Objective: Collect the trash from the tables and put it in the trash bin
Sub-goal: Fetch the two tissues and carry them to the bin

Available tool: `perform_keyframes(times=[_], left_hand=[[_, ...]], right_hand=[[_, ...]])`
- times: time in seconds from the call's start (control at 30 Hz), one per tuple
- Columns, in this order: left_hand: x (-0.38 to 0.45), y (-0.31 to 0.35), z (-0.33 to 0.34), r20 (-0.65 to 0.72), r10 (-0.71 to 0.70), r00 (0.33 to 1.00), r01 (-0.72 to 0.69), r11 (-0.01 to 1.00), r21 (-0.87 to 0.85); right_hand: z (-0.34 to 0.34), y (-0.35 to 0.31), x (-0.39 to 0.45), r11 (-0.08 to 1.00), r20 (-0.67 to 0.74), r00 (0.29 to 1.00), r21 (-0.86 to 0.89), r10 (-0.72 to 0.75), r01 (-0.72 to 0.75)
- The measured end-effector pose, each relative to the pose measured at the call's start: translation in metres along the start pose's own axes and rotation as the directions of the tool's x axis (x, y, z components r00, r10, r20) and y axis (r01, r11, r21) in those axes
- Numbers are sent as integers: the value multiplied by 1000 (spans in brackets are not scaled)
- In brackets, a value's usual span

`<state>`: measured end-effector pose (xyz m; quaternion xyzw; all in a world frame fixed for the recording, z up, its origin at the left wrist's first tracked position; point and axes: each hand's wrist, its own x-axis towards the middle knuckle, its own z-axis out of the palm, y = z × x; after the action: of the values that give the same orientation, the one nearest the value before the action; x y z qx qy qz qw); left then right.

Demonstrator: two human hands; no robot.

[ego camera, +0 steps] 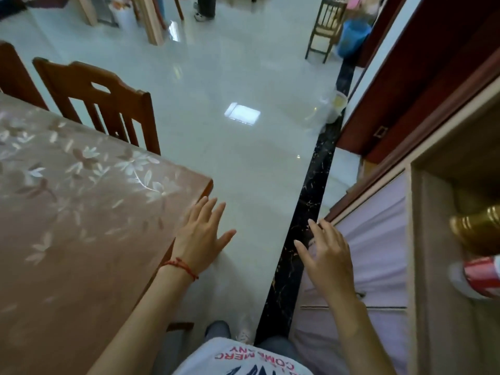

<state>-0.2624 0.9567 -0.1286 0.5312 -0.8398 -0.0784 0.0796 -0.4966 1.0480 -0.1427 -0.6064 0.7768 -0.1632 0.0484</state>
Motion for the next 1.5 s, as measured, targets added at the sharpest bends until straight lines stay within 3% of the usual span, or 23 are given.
perform_keyframes(times=[0.33,0.83,1.17,1.5], left_hand=[[123,24,20,99,90,991,-90,996,2],[399,22,37,109,212,971,-209,977,-39],[538,35,55,151,142,978,-137,990,-46],[672,56,61,106,6,994,0,999,-50]], right_hand=[[4,45,89,994,11,994,4,110,-110],[17,92,326,973,-43,973,36,229,-227],[26,150,473,978,-15,977,1,211,-211],[13,214,646,997,4,997,-20,75,-75]])
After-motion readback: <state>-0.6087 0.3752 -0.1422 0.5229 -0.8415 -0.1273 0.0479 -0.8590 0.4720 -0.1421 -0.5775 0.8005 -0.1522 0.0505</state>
